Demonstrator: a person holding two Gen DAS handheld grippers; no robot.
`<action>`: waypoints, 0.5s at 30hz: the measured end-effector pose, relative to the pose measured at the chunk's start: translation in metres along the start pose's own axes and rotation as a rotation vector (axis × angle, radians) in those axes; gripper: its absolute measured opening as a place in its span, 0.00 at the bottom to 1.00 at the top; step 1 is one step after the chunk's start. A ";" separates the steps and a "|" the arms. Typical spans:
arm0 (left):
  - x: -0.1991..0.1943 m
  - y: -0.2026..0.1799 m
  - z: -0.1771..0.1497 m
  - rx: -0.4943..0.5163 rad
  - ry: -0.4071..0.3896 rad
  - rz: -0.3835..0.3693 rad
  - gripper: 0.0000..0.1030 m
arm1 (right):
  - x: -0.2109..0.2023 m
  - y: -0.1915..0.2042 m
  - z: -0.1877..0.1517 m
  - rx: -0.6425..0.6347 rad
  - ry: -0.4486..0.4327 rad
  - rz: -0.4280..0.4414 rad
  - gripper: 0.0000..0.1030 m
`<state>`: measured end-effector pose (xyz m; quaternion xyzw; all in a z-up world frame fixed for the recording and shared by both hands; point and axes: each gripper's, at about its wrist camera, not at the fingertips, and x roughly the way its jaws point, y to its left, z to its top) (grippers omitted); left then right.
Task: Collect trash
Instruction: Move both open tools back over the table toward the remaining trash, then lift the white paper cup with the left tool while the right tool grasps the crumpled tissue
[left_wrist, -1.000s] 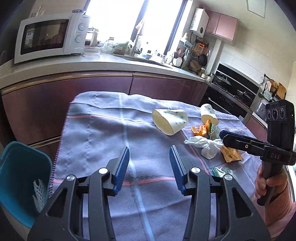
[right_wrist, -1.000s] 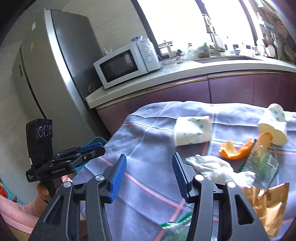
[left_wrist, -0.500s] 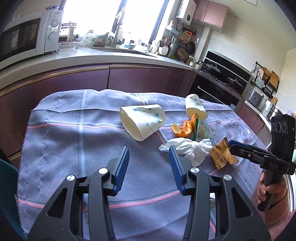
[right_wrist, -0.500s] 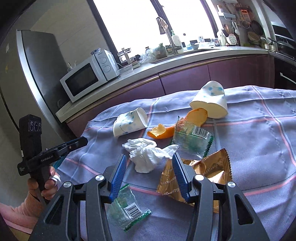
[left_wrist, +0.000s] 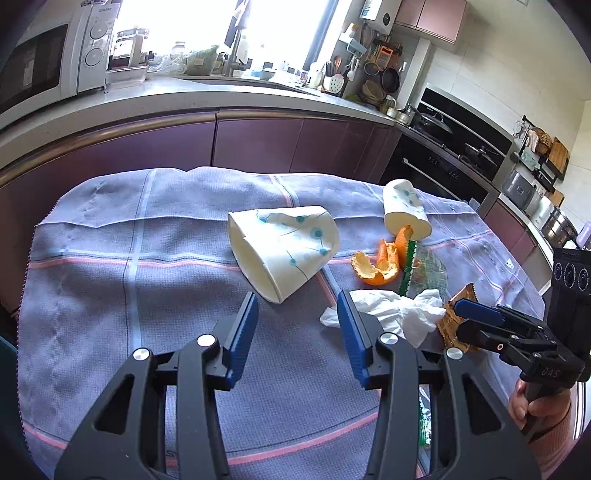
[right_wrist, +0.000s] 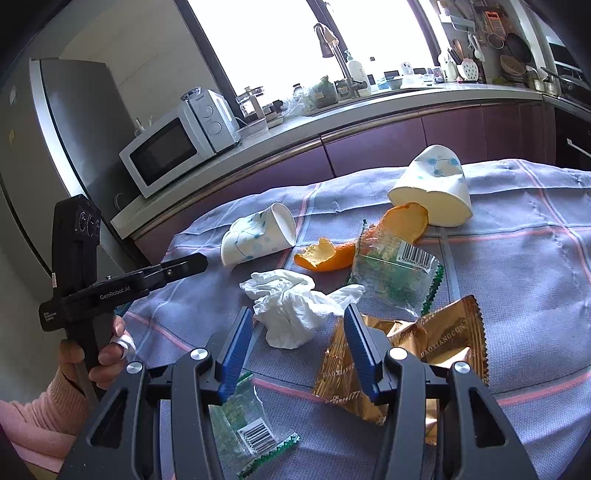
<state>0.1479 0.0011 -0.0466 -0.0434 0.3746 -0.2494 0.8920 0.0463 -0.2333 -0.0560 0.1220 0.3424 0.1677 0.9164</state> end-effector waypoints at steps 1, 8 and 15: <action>0.005 0.000 0.002 -0.002 0.011 0.012 0.42 | 0.003 0.000 0.002 -0.004 0.008 -0.010 0.49; 0.028 0.003 0.014 -0.024 0.053 0.008 0.42 | 0.018 0.001 0.007 -0.029 0.047 -0.044 0.53; 0.041 0.000 0.020 -0.022 0.073 -0.003 0.25 | 0.030 0.011 0.007 -0.078 0.090 -0.062 0.52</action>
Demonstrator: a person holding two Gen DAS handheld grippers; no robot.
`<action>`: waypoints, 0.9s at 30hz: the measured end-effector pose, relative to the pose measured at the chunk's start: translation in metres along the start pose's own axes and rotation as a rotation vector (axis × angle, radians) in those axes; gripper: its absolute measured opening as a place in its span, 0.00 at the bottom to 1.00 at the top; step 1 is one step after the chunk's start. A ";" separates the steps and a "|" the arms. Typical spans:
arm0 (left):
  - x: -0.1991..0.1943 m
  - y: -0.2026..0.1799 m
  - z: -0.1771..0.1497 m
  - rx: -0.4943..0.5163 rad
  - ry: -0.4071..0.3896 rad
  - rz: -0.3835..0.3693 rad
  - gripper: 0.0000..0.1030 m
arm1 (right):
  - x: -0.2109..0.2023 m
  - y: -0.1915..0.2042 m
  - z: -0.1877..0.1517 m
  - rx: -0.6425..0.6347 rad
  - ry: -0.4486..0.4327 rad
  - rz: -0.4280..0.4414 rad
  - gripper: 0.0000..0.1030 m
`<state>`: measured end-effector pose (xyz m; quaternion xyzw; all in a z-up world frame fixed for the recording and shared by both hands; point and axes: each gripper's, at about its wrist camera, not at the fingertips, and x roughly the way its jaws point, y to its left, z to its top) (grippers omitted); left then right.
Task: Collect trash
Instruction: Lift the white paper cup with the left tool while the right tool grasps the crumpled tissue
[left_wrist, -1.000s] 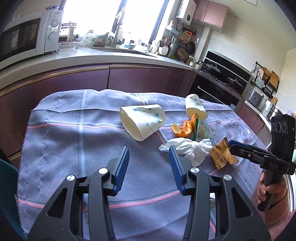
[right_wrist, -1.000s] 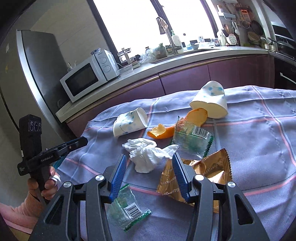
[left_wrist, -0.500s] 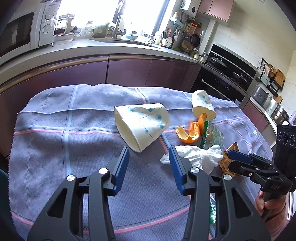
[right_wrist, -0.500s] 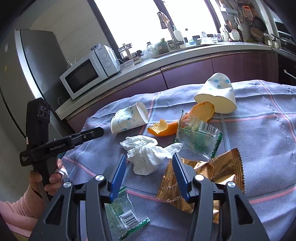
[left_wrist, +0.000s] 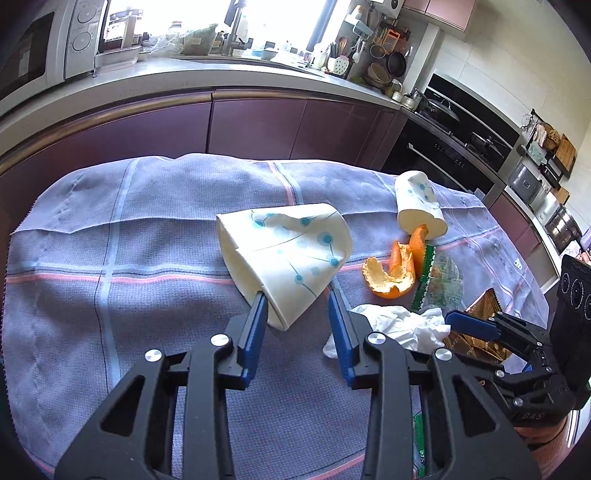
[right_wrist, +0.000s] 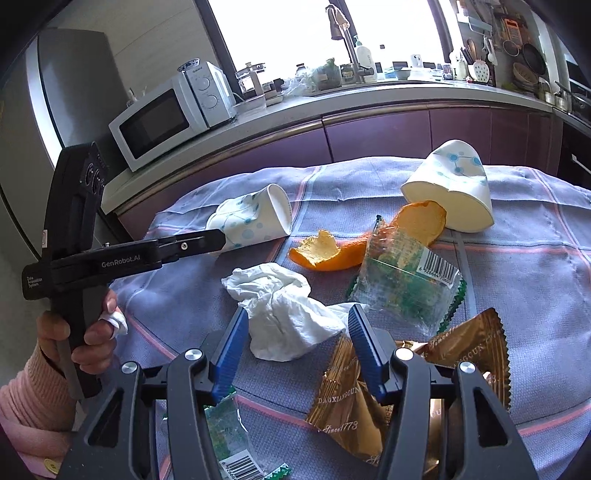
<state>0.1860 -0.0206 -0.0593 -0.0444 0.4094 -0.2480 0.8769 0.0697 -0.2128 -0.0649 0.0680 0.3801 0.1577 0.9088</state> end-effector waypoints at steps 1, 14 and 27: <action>0.001 0.001 0.000 -0.003 0.001 -0.004 0.22 | 0.002 0.001 0.000 -0.004 0.010 -0.005 0.52; -0.012 0.002 -0.005 -0.006 -0.031 -0.031 0.05 | 0.008 0.009 0.001 -0.051 0.050 -0.026 0.10; -0.057 0.023 -0.019 -0.019 -0.102 0.002 0.03 | -0.009 0.012 0.004 -0.019 -0.011 0.070 0.02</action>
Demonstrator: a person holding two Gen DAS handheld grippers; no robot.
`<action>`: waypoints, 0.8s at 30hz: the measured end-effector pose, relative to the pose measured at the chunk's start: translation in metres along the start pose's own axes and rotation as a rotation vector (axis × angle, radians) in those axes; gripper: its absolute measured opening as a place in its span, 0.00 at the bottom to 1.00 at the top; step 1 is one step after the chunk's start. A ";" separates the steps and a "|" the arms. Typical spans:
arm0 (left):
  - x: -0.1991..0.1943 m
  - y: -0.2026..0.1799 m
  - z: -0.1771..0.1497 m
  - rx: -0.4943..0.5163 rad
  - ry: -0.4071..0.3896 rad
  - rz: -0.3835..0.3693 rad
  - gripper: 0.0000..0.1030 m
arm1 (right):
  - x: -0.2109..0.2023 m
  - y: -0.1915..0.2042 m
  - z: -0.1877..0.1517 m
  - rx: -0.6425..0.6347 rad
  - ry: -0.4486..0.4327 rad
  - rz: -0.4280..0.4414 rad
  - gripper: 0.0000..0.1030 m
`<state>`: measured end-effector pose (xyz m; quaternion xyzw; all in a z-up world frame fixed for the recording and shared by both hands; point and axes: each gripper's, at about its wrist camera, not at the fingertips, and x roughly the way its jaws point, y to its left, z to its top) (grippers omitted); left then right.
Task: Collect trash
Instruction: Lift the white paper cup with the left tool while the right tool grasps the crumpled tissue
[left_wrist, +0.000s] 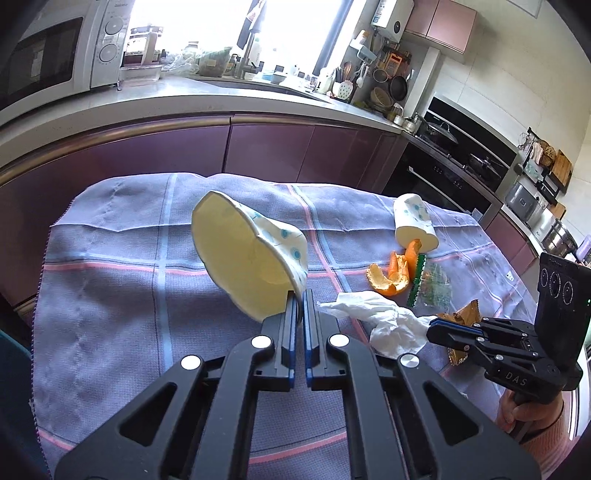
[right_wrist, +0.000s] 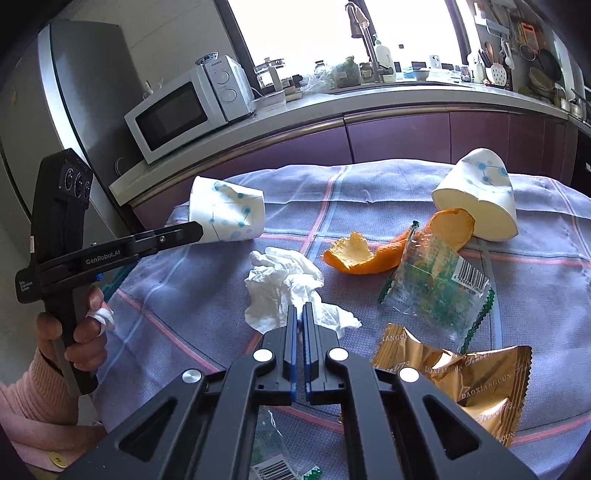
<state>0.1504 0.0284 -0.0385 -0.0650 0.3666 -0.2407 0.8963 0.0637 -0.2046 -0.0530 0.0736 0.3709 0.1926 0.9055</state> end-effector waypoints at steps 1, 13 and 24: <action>-0.005 0.002 -0.002 -0.001 -0.006 0.005 0.03 | -0.002 0.001 0.001 0.000 -0.005 0.006 0.02; -0.067 0.027 -0.019 -0.016 -0.074 0.054 0.03 | -0.011 0.013 0.002 0.005 -0.037 0.046 0.02; -0.118 0.060 -0.033 -0.070 -0.130 0.106 0.03 | -0.030 0.028 0.010 -0.011 -0.100 0.102 0.01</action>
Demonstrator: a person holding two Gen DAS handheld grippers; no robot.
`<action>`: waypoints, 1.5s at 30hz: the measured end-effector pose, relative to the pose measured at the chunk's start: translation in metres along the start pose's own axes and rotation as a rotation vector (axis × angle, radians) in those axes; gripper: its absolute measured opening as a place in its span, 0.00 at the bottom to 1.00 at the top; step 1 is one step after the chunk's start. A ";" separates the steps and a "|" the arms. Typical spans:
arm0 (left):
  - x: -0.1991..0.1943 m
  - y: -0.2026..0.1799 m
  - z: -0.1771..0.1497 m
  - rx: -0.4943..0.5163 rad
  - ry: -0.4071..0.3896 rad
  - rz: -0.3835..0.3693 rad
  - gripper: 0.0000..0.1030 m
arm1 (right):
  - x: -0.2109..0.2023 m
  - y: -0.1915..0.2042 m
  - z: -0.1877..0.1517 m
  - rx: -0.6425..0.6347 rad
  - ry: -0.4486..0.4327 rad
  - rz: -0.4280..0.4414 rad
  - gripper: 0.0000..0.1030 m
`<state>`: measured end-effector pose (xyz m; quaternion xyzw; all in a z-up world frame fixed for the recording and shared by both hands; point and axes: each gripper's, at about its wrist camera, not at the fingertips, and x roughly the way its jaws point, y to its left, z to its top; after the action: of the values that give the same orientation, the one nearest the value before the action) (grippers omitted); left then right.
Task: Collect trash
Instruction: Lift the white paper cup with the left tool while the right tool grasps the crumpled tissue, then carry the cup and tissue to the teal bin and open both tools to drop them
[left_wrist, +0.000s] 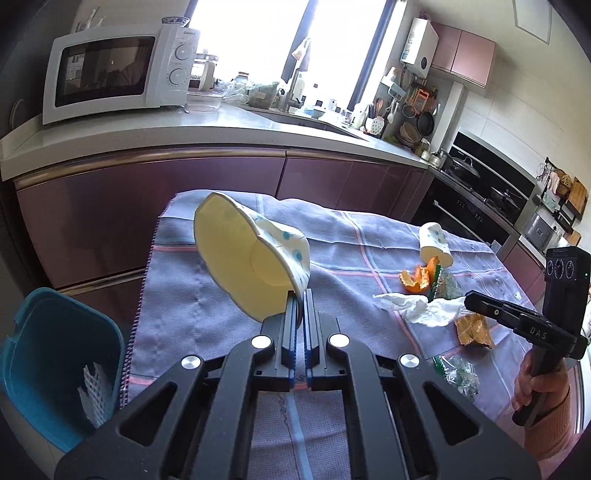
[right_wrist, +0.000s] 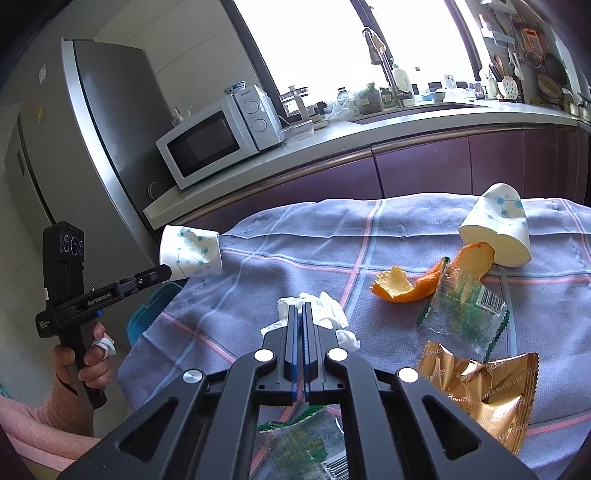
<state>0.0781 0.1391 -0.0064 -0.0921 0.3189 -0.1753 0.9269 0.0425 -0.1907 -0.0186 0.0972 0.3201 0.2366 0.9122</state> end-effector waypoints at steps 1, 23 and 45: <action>-0.005 0.003 -0.001 -0.004 -0.007 0.007 0.03 | -0.001 0.003 0.001 -0.007 -0.005 0.003 0.01; -0.072 0.075 -0.023 -0.097 -0.050 0.133 0.03 | 0.064 0.010 -0.029 -0.060 0.235 -0.125 0.12; -0.109 0.179 -0.062 -0.239 -0.004 0.350 0.03 | 0.150 0.190 0.017 -0.351 0.262 0.285 0.11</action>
<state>0.0072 0.3424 -0.0450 -0.1448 0.3468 0.0275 0.9263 0.0858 0.0482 -0.0233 -0.0497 0.3726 0.4254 0.8232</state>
